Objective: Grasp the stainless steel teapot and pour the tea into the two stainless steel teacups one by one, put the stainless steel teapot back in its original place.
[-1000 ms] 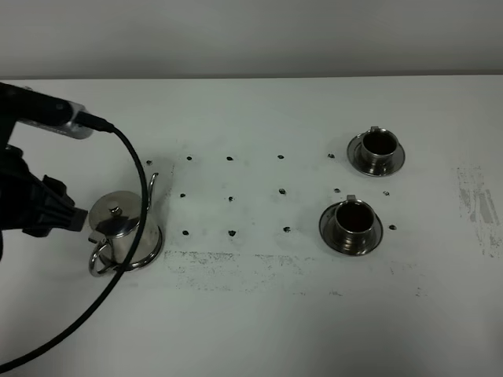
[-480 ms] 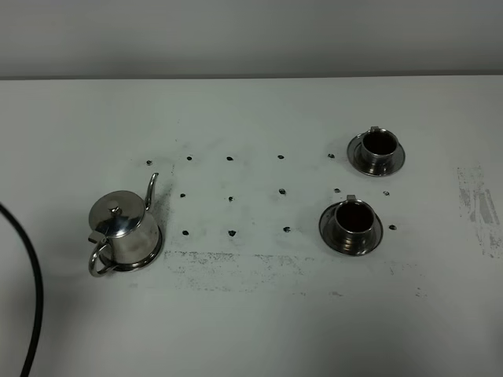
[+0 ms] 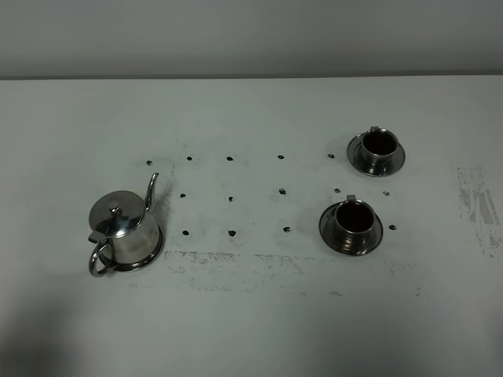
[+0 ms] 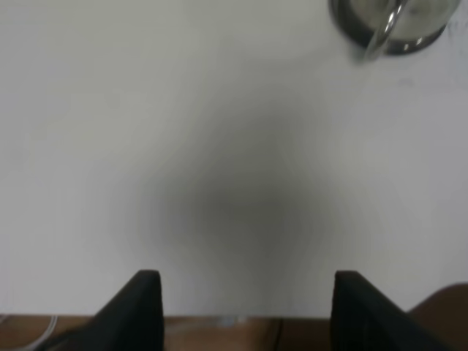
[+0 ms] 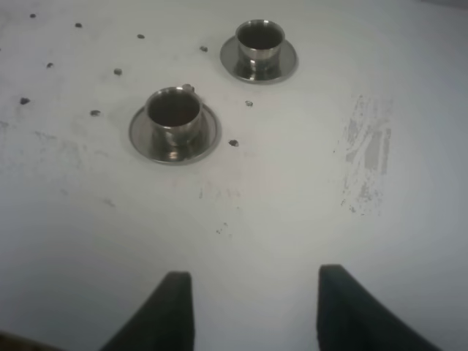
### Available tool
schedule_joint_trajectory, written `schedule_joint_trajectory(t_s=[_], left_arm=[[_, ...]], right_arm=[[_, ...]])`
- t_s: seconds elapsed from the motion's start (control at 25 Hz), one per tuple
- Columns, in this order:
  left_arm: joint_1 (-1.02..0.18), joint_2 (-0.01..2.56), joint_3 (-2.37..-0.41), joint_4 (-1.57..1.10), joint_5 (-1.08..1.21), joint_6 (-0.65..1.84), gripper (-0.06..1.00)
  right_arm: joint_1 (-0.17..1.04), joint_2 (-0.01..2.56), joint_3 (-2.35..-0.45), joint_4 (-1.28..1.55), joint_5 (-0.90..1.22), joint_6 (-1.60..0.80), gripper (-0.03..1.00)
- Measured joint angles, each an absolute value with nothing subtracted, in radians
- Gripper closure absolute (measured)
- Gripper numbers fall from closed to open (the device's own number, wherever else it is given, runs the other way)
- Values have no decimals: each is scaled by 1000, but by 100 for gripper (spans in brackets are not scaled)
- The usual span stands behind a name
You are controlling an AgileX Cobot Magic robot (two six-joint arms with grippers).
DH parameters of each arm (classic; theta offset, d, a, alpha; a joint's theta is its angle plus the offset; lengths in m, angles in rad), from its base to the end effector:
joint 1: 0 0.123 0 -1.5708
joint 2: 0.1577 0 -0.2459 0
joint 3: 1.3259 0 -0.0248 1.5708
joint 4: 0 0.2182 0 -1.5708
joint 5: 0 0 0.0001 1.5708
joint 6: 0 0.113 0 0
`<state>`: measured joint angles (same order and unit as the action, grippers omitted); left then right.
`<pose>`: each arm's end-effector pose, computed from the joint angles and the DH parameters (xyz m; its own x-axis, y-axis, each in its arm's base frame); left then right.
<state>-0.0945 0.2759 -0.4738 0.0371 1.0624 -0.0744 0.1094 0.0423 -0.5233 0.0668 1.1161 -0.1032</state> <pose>0.0598 -0.0020 0.2322 -0.7009 0.0099 -0.7132 0.0319 0.9993 -0.0175 0.0250 0.0096 0.2514 -0.5038 -0.1294 -0.8541 -0.1976 0.9798 -0.0319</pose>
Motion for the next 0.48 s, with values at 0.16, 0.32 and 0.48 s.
schedule_joint_trajectory(t_s=[0.16,0.32,0.48], left_arm=[[-52,209,-457,23,1056,-69,45],[-42,145,-454,18,1056,-63,45],[-41,73,-454,21,1056,-63,45]], right_arm=[[109,42,-523,67,1116,-103,58],[109,42,-523,67,1116,-103,58],[109,42,-523,67,1116,-103,58]])
